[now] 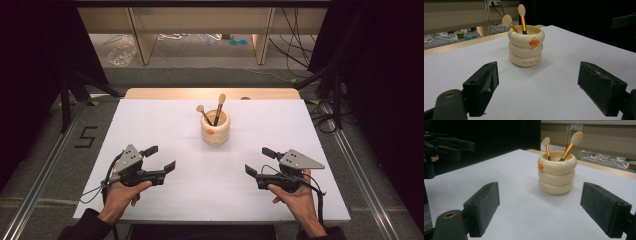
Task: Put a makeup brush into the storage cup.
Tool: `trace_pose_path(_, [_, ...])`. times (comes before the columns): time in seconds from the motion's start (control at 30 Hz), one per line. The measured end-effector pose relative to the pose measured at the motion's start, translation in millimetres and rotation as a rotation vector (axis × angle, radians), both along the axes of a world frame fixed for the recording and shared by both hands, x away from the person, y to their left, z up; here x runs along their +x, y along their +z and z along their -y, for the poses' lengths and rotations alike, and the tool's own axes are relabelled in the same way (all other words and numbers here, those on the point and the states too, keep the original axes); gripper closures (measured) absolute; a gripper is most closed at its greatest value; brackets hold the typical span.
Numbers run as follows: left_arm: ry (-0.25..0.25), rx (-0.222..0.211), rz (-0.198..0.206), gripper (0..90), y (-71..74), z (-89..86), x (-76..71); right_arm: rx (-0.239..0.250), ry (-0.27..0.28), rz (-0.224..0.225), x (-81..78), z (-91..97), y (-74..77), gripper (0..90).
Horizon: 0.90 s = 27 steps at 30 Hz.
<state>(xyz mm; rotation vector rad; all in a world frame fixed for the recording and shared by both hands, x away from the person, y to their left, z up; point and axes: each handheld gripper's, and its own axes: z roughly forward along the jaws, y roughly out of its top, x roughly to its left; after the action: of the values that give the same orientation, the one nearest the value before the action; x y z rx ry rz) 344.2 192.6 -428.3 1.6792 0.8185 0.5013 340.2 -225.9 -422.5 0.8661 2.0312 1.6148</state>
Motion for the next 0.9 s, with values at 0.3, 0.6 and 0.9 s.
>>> trace_pose_path(0.3, [0.003,-0.007,-0.008,16.9,-0.5,0.6,-0.2,-0.022,-0.022,-0.008,-15.2,5.3,-1.6,16.2])
trace_pose_path(0.6, [-0.005,0.003,-0.003,16.9,-0.8,0.9,-0.1,-0.019,-0.024,-0.008,-22.2,6.4,-4.5,16.3])
trace_pose_path(0.9, [0.001,-0.007,-0.012,16.9,-1.1,0.9,-1.0,-0.024,-0.018,-0.001,-21.3,6.3,-4.4,16.2])
